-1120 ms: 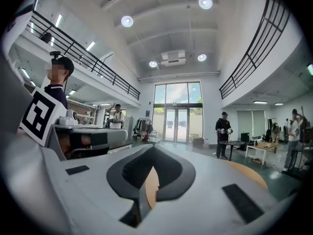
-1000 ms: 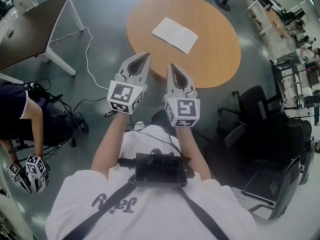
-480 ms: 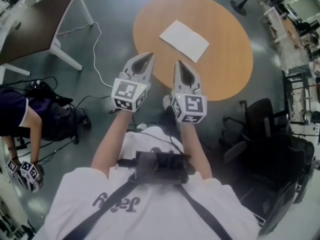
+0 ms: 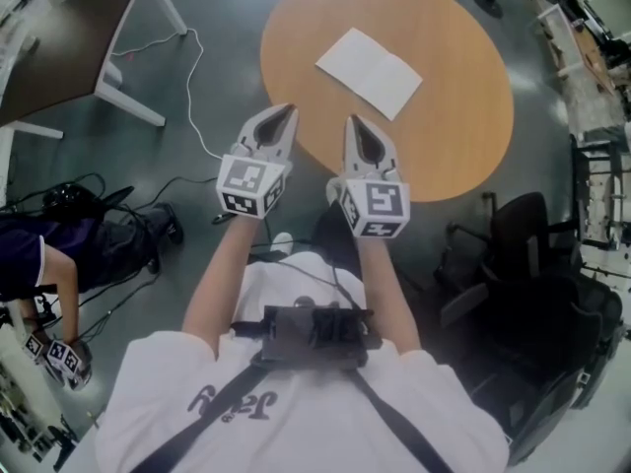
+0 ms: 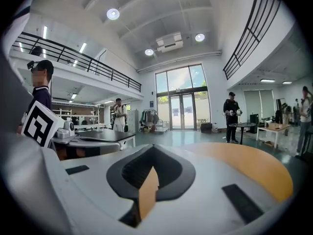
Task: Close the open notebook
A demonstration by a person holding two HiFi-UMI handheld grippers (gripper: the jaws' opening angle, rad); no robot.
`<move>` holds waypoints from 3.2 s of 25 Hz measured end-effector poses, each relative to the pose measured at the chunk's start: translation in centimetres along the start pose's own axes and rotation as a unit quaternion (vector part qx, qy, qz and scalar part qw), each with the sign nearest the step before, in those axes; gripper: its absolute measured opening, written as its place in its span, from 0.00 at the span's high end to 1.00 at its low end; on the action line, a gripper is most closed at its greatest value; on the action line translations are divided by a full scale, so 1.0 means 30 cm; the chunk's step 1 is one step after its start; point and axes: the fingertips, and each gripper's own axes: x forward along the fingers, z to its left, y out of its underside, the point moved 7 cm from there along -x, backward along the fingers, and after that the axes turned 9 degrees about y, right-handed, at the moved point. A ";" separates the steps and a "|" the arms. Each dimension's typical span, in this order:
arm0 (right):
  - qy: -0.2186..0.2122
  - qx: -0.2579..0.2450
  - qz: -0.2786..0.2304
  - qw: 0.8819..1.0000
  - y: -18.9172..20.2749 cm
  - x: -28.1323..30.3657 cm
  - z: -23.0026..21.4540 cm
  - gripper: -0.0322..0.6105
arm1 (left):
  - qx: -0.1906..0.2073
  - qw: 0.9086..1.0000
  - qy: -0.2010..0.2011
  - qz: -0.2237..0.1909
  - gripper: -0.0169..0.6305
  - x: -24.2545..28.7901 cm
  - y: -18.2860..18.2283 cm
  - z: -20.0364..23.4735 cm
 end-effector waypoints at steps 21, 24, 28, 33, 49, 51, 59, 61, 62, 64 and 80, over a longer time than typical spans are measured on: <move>-0.011 0.019 0.072 0.997 0.117 0.283 -0.173 0.92 | -0.037 0.992 -0.004 0.119 0.93 0.391 0.225 0.203; -0.029 0.018 0.036 0.999 0.129 0.334 -0.193 0.92 | -0.046 0.990 -0.008 0.130 0.93 0.441 0.257 0.224; -0.054 0.008 0.027 0.998 0.145 0.405 -0.211 0.92 | -0.047 0.987 -0.011 0.151 0.87 0.508 0.293 0.246; -0.120 -0.004 0.035 0.992 0.170 0.480 -0.227 0.92 | -0.069 0.979 0.005 0.191 0.72 0.614 0.394 0.268; -0.183 -0.013 0.085 0.979 0.277 0.606 -0.325 0.92 | -0.112 0.957 -0.043 0.264 0.58 0.870 0.622 0.506; -0.183 -0.012 0.093 0.979 0.281 0.609 -0.331 0.92 | -0.119 0.954 -0.039 0.273 0.58 0.889 0.638 0.517; -0.159 -0.019 0.112 0.981 0.293 0.608 -0.380 0.92 | -0.092 0.944 -0.045 0.313 0.64 0.922 0.645 0.512; -0.146 -0.016 0.118 0.982 0.293 0.600 -0.400 0.92 | -0.062 0.941 -0.045 0.330 0.72 0.930 0.642 0.502; -0.142 -0.013 0.120 0.983 0.296 0.594 -0.407 0.92 | -0.052 0.938 -0.048 0.338 0.73 0.933 0.643 0.500; -0.137 -0.009 0.123 0.983 0.303 0.581 -0.414 0.92 | -0.045 0.933 -0.051 0.353 0.73 0.935 0.650 0.497; -0.102 0.025 0.118 0.987 0.343 0.456 -0.380 0.92 | -0.100 0.921 -0.040 0.374 0.90 0.846 0.682 0.386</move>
